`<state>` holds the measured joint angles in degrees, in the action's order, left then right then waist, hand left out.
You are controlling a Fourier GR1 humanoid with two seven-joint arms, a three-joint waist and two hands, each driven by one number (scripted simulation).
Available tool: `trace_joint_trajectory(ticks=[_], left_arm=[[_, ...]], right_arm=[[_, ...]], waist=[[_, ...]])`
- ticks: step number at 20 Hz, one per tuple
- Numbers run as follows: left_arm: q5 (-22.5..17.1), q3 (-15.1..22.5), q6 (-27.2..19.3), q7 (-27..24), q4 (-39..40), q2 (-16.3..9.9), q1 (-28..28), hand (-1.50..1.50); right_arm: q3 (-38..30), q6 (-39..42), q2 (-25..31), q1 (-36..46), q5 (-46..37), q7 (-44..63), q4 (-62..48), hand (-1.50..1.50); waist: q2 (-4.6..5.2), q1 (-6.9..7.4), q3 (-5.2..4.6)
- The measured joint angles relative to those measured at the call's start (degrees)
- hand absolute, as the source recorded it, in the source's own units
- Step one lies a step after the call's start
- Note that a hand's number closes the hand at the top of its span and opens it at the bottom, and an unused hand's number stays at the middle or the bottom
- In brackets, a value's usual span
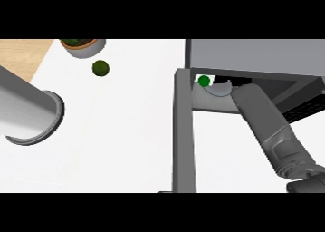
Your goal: Pick up the milk, place it into the microwave and close the microwave
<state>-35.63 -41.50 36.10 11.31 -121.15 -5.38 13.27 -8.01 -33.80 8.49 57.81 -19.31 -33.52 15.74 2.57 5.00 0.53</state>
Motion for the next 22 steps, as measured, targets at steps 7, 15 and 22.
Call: trace_joint_trajectory(ticks=[7, 15, 22], left_arm=[[0.40, 0.91, 0.04, 0.39, 1.09, -0.88, -1.55, -1.50], [1.91, 1.35, 0.10, 0.21, 1.83, -1.67, -3.02, -1.50], [4.52, 1.76, 0.76, -0.67, 2.75, -1.59, -3.55, -1.50]], right_arm=[[0.78, -6.91, 3.41, 1.86, -3.17, -1.36, -4.66, 1.50], [2.05, -16.51, 8.41, 2.49, -6.51, 7.58, -11.84, -1.50], [2.74, -14.89, 7.62, 3.33, -7.35, 4.56, -10.70, -1.50]], waist=[[0.83, 1.50, -0.10], [1.30, 2.59, -0.42], [1.19, 2.85, -0.22]])
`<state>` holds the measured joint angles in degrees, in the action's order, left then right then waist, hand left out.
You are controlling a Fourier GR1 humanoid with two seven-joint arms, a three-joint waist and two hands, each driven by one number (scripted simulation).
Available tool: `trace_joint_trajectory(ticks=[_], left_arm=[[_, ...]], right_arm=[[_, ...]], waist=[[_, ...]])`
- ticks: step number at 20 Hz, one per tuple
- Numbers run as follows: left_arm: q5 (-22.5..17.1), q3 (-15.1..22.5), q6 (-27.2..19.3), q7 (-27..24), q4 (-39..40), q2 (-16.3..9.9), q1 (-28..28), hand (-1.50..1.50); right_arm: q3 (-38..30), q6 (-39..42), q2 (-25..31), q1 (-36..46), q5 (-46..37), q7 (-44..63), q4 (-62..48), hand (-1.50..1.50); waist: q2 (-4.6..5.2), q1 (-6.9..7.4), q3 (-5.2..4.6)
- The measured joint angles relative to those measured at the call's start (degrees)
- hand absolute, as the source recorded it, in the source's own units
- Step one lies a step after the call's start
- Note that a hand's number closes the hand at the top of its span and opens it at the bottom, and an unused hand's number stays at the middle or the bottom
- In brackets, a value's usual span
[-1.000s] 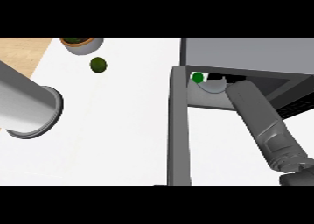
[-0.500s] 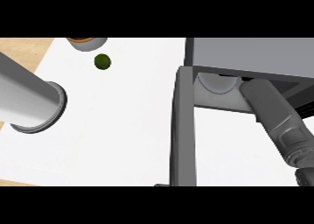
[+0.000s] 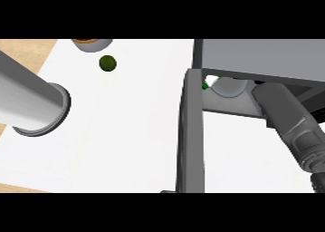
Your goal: Pick up the milk, place it into the microwave and close the microwave
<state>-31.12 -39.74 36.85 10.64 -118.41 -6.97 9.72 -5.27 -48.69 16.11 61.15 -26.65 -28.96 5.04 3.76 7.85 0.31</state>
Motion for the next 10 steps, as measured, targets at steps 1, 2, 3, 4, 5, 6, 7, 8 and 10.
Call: trace_joint_trajectory(ticks=[1, 2, 3, 4, 5, 6, 7, 8, 10], left_arm=[[0.18, 0.31, 0.29, 0.02, 0.16, -0.09, -0.10, -1.50], [0.42, 0.72, 0.62, 0.06, 0.26, -0.13, -0.18, -1.50], [0.72, 1.09, 0.91, -0.02, 0.47, -0.13, -0.36, -1.50], [0.71, 1.48, 1.24, 0.12, 0.53, -0.36, -0.54, -1.50], [0.90, 1.81, 1.60, 0.01, 0.88, -0.39, -0.71, -1.50], [1.01, 2.05, 1.99, -0.20, 1.07, -0.38, -0.79, -1.50], [1.39, 2.63, 2.21, -0.25, 1.03, -0.28, -1.11, -1.50], [1.76, 3.36, 2.52, -0.27, 1.11, 0.10, -1.20, -1.50], [1.94, 4.04, 3.48, -0.65, 1.64, 0.34, -1.11, -1.50]], right_arm=[[0.03, 0.64, -0.24, 0.11, -0.02, -0.57, 0.09, -1.50], [-0.02, 1.69, -0.15, 0.45, 0.04, -1.14, 0.25, -1.50], [-0.19, 2.28, -0.45, 0.46, 0.22, -1.78, 0.45, -1.50], [-0.31, 3.07, -0.76, 0.61, 0.36, -2.35, 0.56, -1.50], [-0.53, 4.06, -0.97, 0.72, 0.61, -3.00, 0.70, -1.50], [-0.74, 5.00, -1.02, 0.72, 0.83, -3.52, 0.77, -1.50], [-1.02, 5.96, -1.28, 0.84, 1.14, -4.02, 0.85, -1.50], [-1.43, 6.92, -1.50, 0.96, 1.58, -4.58, 0.98, -1.50], [-2.54, 9.23, -2.06, 0.96, 2.79, -5.80, 1.31, -1.50]], waist=[[-0.01, -0.02, 0.01], [-0.02, -0.08, 0.03], [0.01, -0.14, 0.06], [-0.01, -0.16, 0.10], [0.02, -0.22, 0.16], [0.01, -0.21, 0.18], [0.03, -0.32, 0.20], [0.07, -0.45, 0.25], [-0.11, -0.67, 0.23]])
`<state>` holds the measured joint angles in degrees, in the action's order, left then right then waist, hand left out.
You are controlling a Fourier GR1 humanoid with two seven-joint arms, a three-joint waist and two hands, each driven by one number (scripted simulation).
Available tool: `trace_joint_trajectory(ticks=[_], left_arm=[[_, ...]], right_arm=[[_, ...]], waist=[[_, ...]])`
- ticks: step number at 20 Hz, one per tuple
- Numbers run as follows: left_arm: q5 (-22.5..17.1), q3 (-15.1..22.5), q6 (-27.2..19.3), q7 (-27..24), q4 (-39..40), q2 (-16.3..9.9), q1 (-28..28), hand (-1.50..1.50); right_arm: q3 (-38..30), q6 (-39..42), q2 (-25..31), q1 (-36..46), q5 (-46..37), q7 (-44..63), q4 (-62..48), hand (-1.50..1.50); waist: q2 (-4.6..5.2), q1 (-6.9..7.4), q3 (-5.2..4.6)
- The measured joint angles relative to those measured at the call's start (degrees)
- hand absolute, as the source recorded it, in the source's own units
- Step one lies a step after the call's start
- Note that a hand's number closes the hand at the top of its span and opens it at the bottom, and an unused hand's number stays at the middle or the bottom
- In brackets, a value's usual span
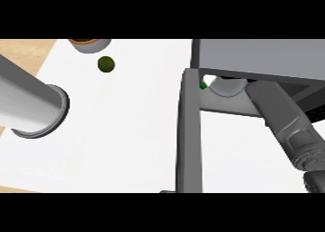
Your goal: Pick up the milk, place it into the microwave and close the microwave
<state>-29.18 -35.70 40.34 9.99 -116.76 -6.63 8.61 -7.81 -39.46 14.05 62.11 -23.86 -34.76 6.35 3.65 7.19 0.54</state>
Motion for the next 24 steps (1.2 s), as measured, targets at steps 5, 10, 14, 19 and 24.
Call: trace_joint_trajectory(ticks=[5, 10, 14, 19, 24], left_arm=[[0.52, 2.34, 1.91, -0.29, 1.05, 0.22, -0.76, -1.50], [1.04, 4.86, 3.31, -0.38, 0.94, 1.37, -0.67, -1.50], [2.09, 7.03, 3.22, 0.07, 0.73, 2.36, -1.46, -1.50], [2.49, 10.81, 2.35, 1.88, -1.55, 4.45, -0.86, 1.50], [4.16, 14.68, 1.18, 3.26, -2.27, 5.69, -0.98, 1.50]], right_arm=[[-3.08, 5.86, -1.35, -0.46, 3.35, -3.33, 0.85, -1.50], [-6.50, 12.42, -2.28, -1.65, 7.06, -6.76, 1.39, -1.50], [-9.04, 17.46, -3.09, -3.03, 9.88, -9.19, 1.66, -1.50], [-11.49, 24.85, -3.95, -6.91, 12.92, -12.62, 1.69, -1.50], [-12.45, 32.61, -5.64, -10.76, 15.00, -15.18, 2.46, -1.50]], waist=[[-0.45, -1.12, -0.08], [-1.09, -2.05, -0.20], [-1.67, -3.11, -0.29], [-2.41, -4.38, -0.36], [-3.04, -5.71, -0.44]])
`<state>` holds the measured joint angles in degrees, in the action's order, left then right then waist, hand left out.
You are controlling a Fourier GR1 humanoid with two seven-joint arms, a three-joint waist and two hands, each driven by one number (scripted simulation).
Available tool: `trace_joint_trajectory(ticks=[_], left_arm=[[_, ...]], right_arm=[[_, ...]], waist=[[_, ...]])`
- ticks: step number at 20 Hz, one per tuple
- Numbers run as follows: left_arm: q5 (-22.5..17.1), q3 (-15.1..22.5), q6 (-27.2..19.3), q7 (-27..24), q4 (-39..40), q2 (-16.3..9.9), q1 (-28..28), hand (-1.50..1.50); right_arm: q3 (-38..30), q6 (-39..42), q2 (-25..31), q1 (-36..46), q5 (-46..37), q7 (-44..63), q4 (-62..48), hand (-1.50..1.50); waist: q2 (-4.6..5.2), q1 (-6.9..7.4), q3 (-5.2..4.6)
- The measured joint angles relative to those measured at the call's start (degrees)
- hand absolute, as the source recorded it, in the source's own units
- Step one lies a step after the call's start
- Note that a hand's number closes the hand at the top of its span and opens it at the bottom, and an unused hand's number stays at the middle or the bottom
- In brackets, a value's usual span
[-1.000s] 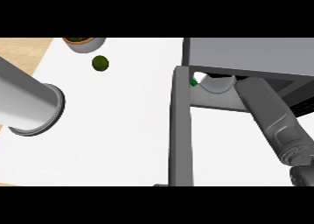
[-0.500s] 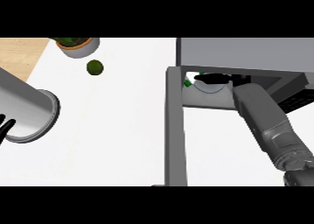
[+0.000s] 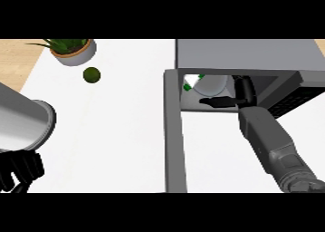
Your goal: Pick up the milk, place it into the microwave and close the microwave
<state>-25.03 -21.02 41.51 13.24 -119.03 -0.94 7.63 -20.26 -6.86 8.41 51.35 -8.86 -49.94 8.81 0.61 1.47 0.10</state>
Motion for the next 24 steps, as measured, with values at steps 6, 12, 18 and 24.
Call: trace_joint_trajectory(ticks=[6, 12, 18, 24], left_arm=[[2.38, 6.65, -3.54, 1.14, -0.15, 0.68, -0.32, 1.50], [5.44, 13.63, -6.34, 2.65, -1.83, 0.83, -0.02, 1.50], [12.19, 18.86, -7.87, -0.15, 1.39, 0.91, -2.88, 1.50], [21.07, 28.11, -12.31, -5.08, 8.01, 0.93, -8.35, 1.50]], right_arm=[[0.72, 4.78, -2.35, -6.74, 1.43, -2.56, 3.78, -1.50], [3.60, 6.73, -4.09, -16.08, 1.65, -2.68, 11.91, -1.50], [6.30, 10.00, -3.94, -27.59, 2.62, -0.09, 24.10, -1.50], [8.87, 12.79, -4.02, -40.43, 3.80, 1.81, 38.30, -1.50]], waist=[[-0.58, -1.34, -0.08], [-1.03, -2.39, -0.15], [-1.27, -3.51, -0.22], [-1.13, -3.92, -0.24]])
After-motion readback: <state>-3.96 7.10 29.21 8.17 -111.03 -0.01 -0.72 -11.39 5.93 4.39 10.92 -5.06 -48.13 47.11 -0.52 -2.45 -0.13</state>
